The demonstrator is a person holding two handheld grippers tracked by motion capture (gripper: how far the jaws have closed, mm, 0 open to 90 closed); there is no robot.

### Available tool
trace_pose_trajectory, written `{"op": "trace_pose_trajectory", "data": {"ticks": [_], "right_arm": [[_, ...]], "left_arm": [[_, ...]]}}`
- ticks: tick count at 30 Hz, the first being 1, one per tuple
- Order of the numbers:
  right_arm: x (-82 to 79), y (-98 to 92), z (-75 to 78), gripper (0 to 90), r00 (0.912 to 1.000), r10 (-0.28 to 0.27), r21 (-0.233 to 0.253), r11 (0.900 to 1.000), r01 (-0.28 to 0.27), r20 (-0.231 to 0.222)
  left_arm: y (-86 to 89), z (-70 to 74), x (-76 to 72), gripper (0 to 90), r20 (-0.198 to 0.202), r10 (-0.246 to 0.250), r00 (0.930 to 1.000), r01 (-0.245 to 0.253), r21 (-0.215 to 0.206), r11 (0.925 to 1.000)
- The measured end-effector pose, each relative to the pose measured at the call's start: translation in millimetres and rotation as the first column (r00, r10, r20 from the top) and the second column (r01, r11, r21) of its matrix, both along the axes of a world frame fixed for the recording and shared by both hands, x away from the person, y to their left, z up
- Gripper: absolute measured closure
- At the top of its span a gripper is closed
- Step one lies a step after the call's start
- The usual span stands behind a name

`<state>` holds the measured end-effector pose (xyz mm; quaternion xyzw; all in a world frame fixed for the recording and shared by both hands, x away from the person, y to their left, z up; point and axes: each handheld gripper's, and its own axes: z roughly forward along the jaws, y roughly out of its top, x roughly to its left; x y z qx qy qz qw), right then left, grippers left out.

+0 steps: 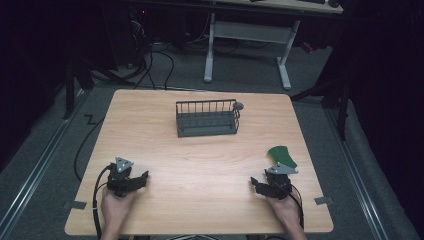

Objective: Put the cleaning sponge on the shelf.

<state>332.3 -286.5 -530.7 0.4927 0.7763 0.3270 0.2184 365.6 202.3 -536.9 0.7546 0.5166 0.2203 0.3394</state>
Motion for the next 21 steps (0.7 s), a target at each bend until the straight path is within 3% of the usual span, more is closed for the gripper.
{"op": "trace_pose_trajectory", "data": {"ticks": [9,13,21], "right_arm": [[0.6,1.0,2.4,33.8,0.9997,0.008,-0.011,1.000,-0.008,-0.022],[0.6,-4.0,6.1,35.6,0.9992,0.014,0.045,0.999,-0.012,-0.037],[9.2,-15.9,39.7,49.3,0.9995,0.005,0.104,0.995,-0.008,0.031]], "left_arm": [[-2.7,0.3,-1.5,26.2,-0.001,-0.012,0.9999,0.012,0.001,0.9999],[-5.2,5.2,1.9,28.2,-0.008,-0.019,0.9998,0.019,-0.021,0.9996],[-21.6,27.7,12.1,33.8,0.020,-0.044,0.9988,0.045,-0.042,0.9981]]}}
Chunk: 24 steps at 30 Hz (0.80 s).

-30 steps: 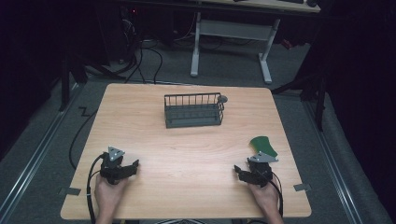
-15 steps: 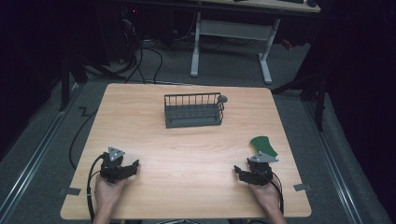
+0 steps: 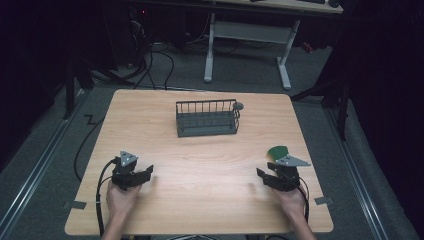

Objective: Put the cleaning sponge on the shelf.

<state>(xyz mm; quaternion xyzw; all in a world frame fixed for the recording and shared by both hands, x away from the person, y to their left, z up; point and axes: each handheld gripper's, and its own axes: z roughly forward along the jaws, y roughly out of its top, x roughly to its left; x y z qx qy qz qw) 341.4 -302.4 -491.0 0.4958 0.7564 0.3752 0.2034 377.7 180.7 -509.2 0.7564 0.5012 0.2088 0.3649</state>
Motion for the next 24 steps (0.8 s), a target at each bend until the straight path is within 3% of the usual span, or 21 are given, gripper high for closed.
{"op": "trace_pose_trajectory", "data": {"ticks": [4,8,9,12,14,18,24], "right_arm": [[12.2,-1.3,14.0,53.8,0.9999,0.007,0.024,1.000,-0.007,0.010],[42.6,1.4,32.7,59.6,0.9997,0.019,0.031,0.999,-0.020,0.015],[42.6,1.4,32.7,59.6,0.9997,0.019,0.031,0.999,-0.020,0.015],[68.6,7.8,38.9,62.9,0.9996,0.024,0.031,0.999,-0.024,-0.011],[74.8,9.7,39.9,63.5,0.9995,0.025,0.032,0.999,-0.024,-0.017],[102.4,21.5,42.1,66.1,0.9986,0.025,0.024,0.999,-0.023,-0.046],[126.9,32.3,39.8,68.0,0.9975,0.010,0.017,1.000,-0.009,-0.071]], "left_arm": [[-9.9,10.0,7.5,35.6,0.000,-0.005,1.0000,0.005,-0.007,1.0000],[-27.8,24.3,27.3,37.6,0.005,-0.030,0.9995,0.030,-0.022,0.9993],[-27.8,24.3,27.3,38.3,0.005,-0.030,0.9995,0.030,-0.022,0.9993],[-39.2,31.1,46.1,39.9,-0.016,-0.034,0.9993,0.034,-0.023,0.9992],[-41.5,32.5,50.6,40.4,-0.023,-0.032,0.9992,0.031,-0.024,0.9992],[-52.2,36.7,69.4,44.5,-0.040,-0.021,0.9990,0.020,-0.037,0.9991],[-63.5,33.1,88.9,50.1,-0.063,-0.011,0.9979,0.010,-0.025,0.9996]]}}
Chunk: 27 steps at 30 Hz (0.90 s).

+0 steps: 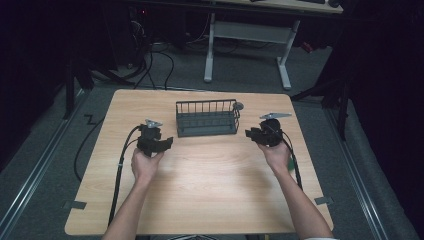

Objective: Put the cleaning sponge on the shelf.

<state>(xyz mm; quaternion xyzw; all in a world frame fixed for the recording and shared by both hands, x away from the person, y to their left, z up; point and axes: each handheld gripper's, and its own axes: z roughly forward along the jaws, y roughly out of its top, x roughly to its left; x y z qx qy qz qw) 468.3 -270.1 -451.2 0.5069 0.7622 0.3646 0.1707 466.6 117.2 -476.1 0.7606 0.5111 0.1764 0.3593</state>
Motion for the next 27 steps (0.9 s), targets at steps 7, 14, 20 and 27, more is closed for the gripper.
{"op": "trace_pose_trajectory", "data": {"ticks": [7,14,20,27], "right_arm": [[17.7,7.3,-0.8,68.9,0.9996,-0.011,-0.011,1.000,0.010,-0.026],[36.7,22.3,-8.9,71.0,0.9981,-0.010,-0.050,0.999,0.007,-0.061],[50.4,27.8,-16.3,73.4,0.9967,-0.036,-0.065,0.997,0.031,-0.073],[60.2,31.9,-23.4,75.4,0.9947,-0.058,-0.092,0.995,0.050,-0.085]], "left_arm": [[-10.6,-3.1,14.5,52.9,0.006,0.009,0.9999,-0.009,0.001,1.0000],[-23.4,-8.4,26.1,56.7,0.019,0.009,0.9998,-0.009,0.013,0.9999],[-28.6,-15.8,33.2,61.0,0.024,0.021,0.9995,-0.021,-0.002,0.9998],[-38.2,-16.3,38.3,64.1,0.028,0.004,0.9996,-0.005,0.014,0.9999]]}}
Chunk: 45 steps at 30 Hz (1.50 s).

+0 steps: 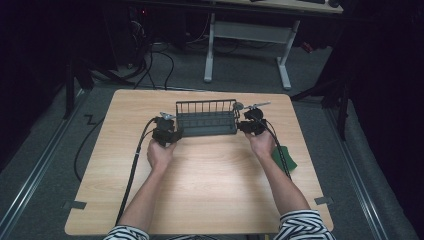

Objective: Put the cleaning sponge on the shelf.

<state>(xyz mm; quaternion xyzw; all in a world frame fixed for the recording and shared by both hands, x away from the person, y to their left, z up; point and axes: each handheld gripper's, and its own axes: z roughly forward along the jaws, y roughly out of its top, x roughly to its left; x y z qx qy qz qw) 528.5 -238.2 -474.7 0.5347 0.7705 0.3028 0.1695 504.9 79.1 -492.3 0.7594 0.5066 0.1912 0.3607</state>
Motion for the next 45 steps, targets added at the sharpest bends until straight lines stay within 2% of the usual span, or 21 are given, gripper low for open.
{"op": "trace_pose_trajectory", "data": {"ticks": [5,8,11,16,22,28,31,39,45], "right_arm": [[3.0,4.3,-6.0,78.3,0.9998,0.002,-0.006,1.000,-0.003,-0.021],[3.6,4.1,-6.4,79.9,0.9998,0.003,-0.009,1.000,-0.003,-0.021],[3.9,3.4,-6.4,80.4,0.9998,0.004,-0.013,1.000,-0.005,-0.018],[4.8,2.5,-6.4,82.4,0.9997,0.010,-0.011,1.000,-0.010,-0.021],[6.2,3.8,-6.9,86.4,0.9995,0.027,-0.007,1.000,-0.027,-0.018],[6.3,3.0,-7.0,86.9,0.9993,0.033,-0.008,0.999,-0.033,-0.018],[6.5,2.3,-6.7,87.1,0.9992,0.032,-0.006,0.999,-0.032,-0.023],[3.3,1.2,-6.7,87.3,0.9989,0.042,-0.010,0.999,-0.042,-0.020],[-4.8,-1.5,-6.7,87.4,0.9990,0.042,-0.011,0.999,-0.042,-0.018]], "left_arm": [[-1.1,-0.3,2.3,66.7,-0.011,0.018,0.9998,-0.018,0.014,0.9997],[0.3,-0.1,0.8,67.1,-0.010,0.019,0.9998,-0.019,0.007,0.9998],[1.4,-0.4,-2.7,65.4,0.000,0.017,0.9999,-0.017,0.008,0.9998],[3.6,-1.0,1.4,63.8,-0.001,0.048,0.9989,-0.048,0.008,0.9988],[0.2,-4.7,7.7,69.3,-0.025,0.050,0.9984,-0.050,0.016,0.9986],[-1.7,-5.4,10.3,80.9,-0.020,0.045,0.9988,-0.045,0.000,0.9990],[-2.4,-7.9,11.0,85.7,-0.032,0.036,0.9989,-0.036,0.002,0.9994],[-2.6,-7.2,8.7,86.7,-0.030,0.013,0.9995,-0.013,0.015,0.9998],[-4.8,-4.9,4.1,86.8,-0.038,-0.010,0.9992,0.011,0.023,0.9997]]}}
